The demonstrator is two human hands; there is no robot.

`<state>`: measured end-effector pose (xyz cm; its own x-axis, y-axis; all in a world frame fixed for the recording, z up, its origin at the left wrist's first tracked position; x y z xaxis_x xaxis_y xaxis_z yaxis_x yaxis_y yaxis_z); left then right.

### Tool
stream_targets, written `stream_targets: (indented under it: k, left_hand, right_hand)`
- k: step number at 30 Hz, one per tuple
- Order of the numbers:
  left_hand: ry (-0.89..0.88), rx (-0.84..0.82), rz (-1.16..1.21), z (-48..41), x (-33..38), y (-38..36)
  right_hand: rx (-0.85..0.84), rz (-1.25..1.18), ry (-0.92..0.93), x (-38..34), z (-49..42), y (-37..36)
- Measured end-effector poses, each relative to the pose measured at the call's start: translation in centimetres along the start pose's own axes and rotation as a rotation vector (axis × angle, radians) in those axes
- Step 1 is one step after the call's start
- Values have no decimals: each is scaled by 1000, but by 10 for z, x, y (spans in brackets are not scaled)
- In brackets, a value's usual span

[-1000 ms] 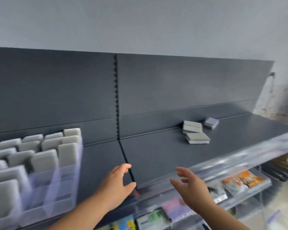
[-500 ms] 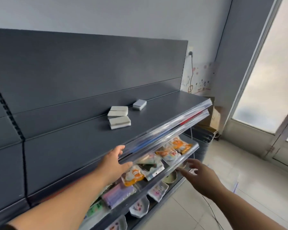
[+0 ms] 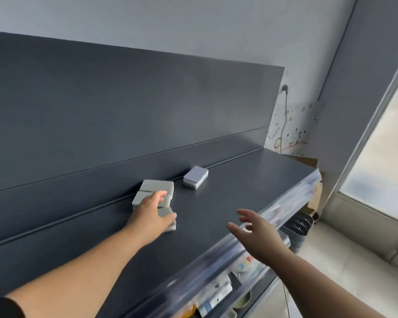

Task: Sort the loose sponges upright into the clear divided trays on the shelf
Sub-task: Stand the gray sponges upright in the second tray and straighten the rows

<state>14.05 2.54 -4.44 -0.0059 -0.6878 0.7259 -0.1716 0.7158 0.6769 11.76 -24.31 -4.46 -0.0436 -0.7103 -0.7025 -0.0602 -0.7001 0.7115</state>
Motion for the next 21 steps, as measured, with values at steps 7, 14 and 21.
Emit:
stream_targets:
  k: [7,14,21]
  left_hand:
    - [213,145,-225,-68,-44,4]
    - [235,226,-244,-52,-57,-27]
    - [235,513,-306,-42,-39,-51]
  right_hand:
    - [-95,47,85,-26,-98,-38]
    - [-223,71,245,-43,-173,-84]
    - [-358,301,534,-47,-241,-102]
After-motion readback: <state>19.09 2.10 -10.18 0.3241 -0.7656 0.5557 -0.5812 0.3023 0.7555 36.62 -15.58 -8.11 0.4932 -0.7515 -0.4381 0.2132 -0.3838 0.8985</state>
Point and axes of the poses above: each hand's wrist, its own z-axis away from the middle knuckle, its own y-axis out of the back of the hand, x = y × z, the point moved 4 cm from there along -z, towards the middle knuckle, and after that the axes turned 2 degrees about x, right-handed, at the moved point
